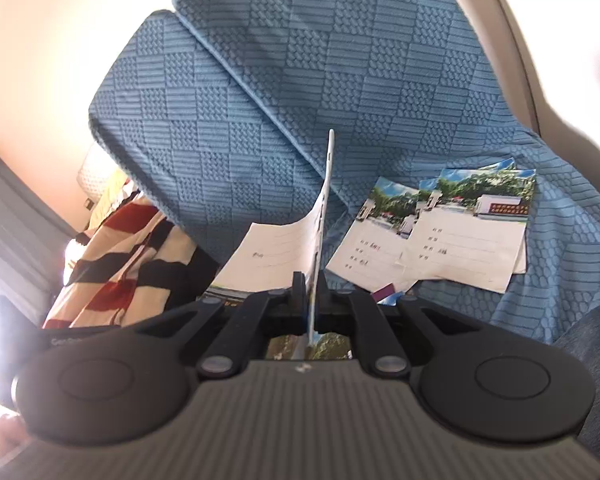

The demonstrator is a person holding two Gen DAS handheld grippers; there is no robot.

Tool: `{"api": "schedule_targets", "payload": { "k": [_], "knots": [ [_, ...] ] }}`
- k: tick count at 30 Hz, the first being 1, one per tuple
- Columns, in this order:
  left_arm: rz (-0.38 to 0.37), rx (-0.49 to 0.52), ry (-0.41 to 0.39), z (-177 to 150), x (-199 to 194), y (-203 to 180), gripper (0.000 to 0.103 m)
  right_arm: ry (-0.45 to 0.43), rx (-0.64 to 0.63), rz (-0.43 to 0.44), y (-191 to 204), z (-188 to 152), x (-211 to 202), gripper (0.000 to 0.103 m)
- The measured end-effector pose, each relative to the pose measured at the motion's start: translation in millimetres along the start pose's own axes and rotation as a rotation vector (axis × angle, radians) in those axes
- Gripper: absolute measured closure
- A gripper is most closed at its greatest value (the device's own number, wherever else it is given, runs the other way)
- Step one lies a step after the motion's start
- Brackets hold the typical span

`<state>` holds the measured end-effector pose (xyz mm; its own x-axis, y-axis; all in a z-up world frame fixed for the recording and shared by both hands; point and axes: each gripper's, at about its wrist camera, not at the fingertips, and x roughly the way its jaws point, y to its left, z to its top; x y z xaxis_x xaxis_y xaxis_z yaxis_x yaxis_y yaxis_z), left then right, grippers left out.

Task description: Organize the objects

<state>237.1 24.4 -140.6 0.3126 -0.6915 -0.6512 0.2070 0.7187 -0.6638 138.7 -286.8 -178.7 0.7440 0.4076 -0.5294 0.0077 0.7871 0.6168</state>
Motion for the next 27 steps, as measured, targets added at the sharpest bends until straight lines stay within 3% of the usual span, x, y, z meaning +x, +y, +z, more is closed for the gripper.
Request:
{"api": "schedule_targets", "payload": {
  "k": [15, 27],
  "knots": [
    [0.105, -0.059, 0.058, -32.7, 33.0, 75.9, 0.100, 0.153, -0.044, -0.056, -13.9, -61.5, 61.6, 0.097],
    [0.184, -0.041, 0.121, -53.3, 57.0, 93.2, 0.100, 0.246, -0.067, -0.098, -32.9, -94.6, 86.2, 0.094]
  ]
}}
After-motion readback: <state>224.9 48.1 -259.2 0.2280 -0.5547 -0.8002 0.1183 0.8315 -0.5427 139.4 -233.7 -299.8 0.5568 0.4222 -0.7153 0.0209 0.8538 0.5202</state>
